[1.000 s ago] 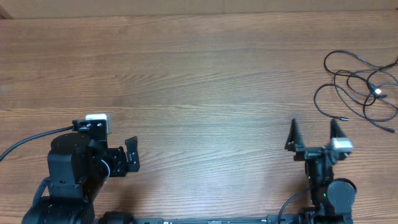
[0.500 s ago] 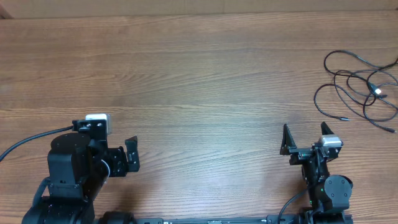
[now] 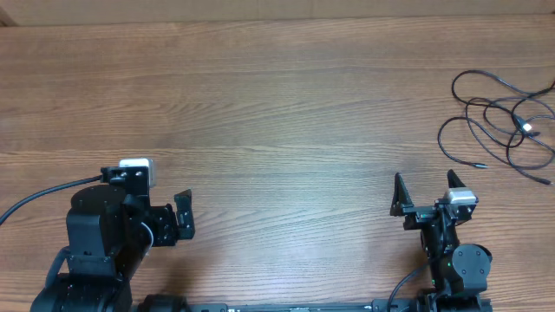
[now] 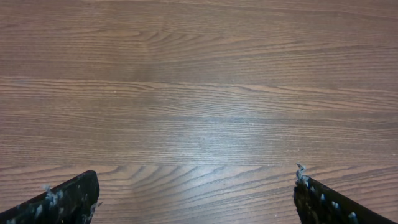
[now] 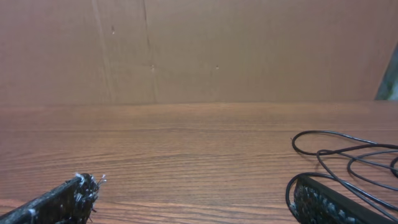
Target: Untangle cables
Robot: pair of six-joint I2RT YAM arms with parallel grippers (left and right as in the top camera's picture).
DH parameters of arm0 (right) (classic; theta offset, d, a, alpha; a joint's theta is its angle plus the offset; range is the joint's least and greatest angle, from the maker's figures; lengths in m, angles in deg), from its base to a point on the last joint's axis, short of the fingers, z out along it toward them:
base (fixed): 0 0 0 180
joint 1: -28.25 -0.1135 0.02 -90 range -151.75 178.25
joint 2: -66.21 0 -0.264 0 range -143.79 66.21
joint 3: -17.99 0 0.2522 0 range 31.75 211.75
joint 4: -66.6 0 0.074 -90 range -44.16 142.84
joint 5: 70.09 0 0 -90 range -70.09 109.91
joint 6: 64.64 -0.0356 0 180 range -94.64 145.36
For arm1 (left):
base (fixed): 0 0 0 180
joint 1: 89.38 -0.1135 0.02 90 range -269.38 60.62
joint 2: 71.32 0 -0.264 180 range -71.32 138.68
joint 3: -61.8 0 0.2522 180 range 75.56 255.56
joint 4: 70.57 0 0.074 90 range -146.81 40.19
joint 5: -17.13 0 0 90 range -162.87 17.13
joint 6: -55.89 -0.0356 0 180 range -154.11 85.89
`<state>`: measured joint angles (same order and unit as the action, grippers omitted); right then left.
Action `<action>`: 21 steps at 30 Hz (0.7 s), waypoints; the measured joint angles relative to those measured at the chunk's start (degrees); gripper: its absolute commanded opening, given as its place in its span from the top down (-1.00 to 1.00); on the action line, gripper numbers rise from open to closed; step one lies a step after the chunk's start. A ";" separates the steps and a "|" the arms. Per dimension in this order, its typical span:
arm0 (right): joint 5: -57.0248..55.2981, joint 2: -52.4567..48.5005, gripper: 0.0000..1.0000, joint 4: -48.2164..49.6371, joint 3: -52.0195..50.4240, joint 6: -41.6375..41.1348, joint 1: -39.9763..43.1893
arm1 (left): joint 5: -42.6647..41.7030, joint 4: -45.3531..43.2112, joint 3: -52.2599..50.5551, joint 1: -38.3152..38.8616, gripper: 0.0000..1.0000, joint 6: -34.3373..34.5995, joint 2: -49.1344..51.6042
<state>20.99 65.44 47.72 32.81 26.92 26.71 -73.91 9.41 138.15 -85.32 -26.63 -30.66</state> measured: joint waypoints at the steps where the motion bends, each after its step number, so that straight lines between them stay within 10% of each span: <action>1: 0.00 0.00 -1.00 0.00 0.00 0.00 0.00 | 0.00 0.00 0.00 0.00 -0.99 0.00 0.00; 21: 0.02 0.00 -1.00 0.04 0.00 -0.02 0.00 | -0.66 -9.60 -11.34 -3.28 -0.99 0.02 -12.98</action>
<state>21.01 65.44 47.76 32.81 26.90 26.71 -74.56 -0.19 126.81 -88.60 -26.61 -43.64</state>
